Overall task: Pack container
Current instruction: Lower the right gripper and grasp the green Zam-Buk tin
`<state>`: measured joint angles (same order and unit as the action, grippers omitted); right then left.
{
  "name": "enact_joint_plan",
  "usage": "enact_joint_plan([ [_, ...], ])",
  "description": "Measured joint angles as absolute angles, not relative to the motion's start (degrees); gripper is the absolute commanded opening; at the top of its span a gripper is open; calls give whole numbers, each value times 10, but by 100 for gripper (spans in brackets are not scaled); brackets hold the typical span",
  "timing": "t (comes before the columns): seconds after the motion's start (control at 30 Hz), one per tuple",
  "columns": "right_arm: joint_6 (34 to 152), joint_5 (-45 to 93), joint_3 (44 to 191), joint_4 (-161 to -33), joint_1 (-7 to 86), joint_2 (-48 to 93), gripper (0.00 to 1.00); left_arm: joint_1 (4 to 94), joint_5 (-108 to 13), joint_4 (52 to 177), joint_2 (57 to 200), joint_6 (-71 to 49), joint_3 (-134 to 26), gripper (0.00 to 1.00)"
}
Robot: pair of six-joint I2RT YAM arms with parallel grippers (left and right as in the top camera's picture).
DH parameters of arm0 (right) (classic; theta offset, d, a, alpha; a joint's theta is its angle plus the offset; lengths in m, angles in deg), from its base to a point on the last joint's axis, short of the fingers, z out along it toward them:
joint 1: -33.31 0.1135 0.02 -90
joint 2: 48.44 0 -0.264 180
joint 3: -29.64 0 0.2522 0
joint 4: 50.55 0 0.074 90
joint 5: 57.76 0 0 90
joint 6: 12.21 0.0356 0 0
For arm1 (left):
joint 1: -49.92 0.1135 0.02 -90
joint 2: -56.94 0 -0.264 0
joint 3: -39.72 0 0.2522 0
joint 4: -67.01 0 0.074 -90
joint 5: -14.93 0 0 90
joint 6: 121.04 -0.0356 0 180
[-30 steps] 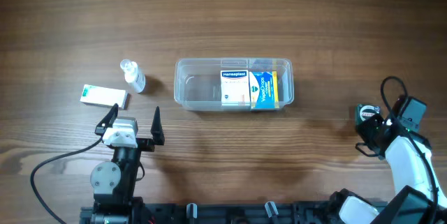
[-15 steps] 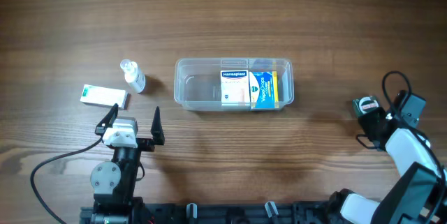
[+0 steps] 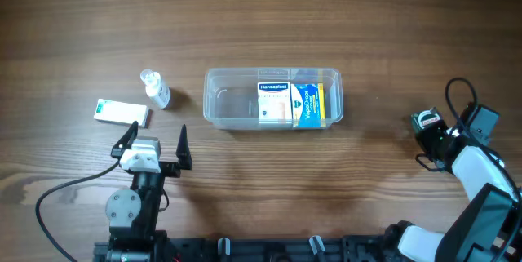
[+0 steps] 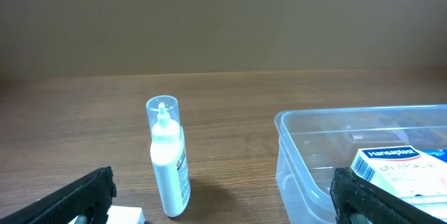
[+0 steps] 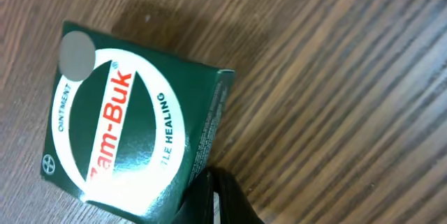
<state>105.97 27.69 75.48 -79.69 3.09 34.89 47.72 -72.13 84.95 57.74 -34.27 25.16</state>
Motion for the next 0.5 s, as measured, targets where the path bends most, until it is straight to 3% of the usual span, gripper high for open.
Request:
enact_joint_plan([
  [0.5, 973, 182, 759, -791, 32, 349, 4, 477, -721, 850, 577, -343, 252, 100],
])
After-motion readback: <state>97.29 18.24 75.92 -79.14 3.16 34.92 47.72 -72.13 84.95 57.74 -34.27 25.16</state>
